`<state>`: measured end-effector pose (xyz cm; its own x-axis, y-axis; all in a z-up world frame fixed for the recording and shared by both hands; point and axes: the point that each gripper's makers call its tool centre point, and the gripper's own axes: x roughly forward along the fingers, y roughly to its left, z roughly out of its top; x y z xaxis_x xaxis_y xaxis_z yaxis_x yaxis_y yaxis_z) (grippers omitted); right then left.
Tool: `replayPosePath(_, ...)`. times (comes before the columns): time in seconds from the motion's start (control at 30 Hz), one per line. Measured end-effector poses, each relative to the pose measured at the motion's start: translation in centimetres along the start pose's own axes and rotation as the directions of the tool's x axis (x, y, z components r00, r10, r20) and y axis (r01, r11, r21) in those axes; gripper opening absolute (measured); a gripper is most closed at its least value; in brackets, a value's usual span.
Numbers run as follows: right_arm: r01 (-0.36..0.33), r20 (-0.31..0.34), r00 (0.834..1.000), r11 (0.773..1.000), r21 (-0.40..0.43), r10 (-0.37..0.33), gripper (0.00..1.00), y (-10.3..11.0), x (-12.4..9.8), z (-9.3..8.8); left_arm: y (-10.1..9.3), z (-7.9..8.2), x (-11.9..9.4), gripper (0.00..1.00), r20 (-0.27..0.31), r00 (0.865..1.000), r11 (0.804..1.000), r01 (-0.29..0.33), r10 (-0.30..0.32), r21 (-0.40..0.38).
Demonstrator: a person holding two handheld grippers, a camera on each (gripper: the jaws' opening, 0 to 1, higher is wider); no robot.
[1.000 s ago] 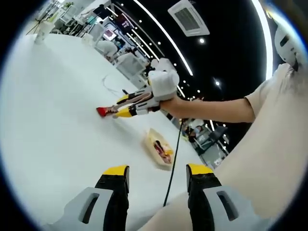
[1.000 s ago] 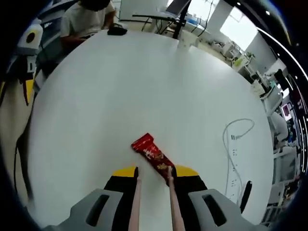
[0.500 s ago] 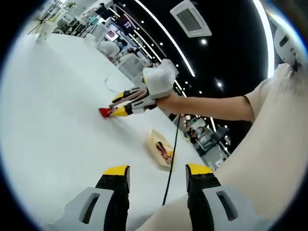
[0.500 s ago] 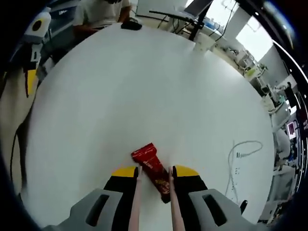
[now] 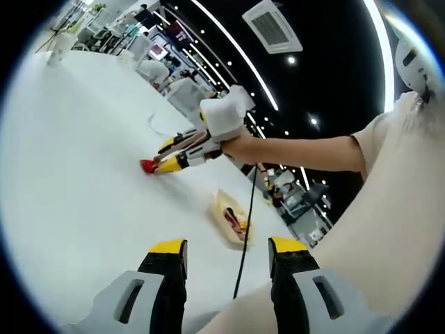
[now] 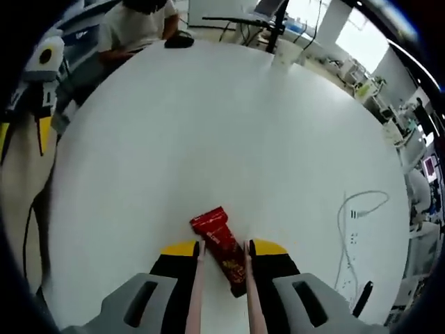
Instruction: Place the target food into the container with the food tongs after gripping and lifting it, then release it inside without dropping or visibly crushing the food.
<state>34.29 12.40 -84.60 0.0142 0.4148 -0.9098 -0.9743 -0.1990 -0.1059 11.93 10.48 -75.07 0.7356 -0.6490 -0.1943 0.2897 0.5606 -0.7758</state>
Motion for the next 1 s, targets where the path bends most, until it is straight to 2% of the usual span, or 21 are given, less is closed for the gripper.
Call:
replayPosePath(0.17,-0.020,0.031,0.999,0.990,0.136,0.016,0.27,-0.1,-0.1,-0.5,-0.4,-0.3,0.2,0.46,-0.006,1.000,1.000,0.005,-0.005,0.000)
replayPosePath(0.4,-0.018,0.045,0.999,0.992,0.121,0.013,0.28,-0.2,-0.1,-0.5,-0.6,-0.3,0.0,0.46,-0.002,1.000,1.000,0.005,-0.005,0.007)
replayPosePath(0.67,-0.010,0.020,1.000,0.991,0.133,0.008,0.27,-0.3,0.1,-0.6,-0.9,-0.3,-0.7,0.46,-0.016,1.000,1.000,-0.001,0.002,0.021)
replayPosePath(0.77,0.022,-0.026,1.000,0.980,0.198,-0.017,0.26,-0.4,0.2,-0.7,-0.8,0.0,-1.1,0.46,-0.013,1.000,0.999,-0.012,0.012,0.030)
replayPosePath(0.87,0.030,-0.049,0.999,0.979,0.201,-0.020,0.26,-0.2,0.3,-0.5,-0.7,0.2,-1.1,0.46,-0.009,1.000,0.999,-0.018,0.019,0.035)
replayPosePath(1.0,0.036,-0.029,0.999,0.970,0.239,-0.030,0.25,-0.4,0.2,-0.9,-1.0,0.3,-1.0,0.46,-0.007,1.000,0.999,-0.017,0.017,0.041)
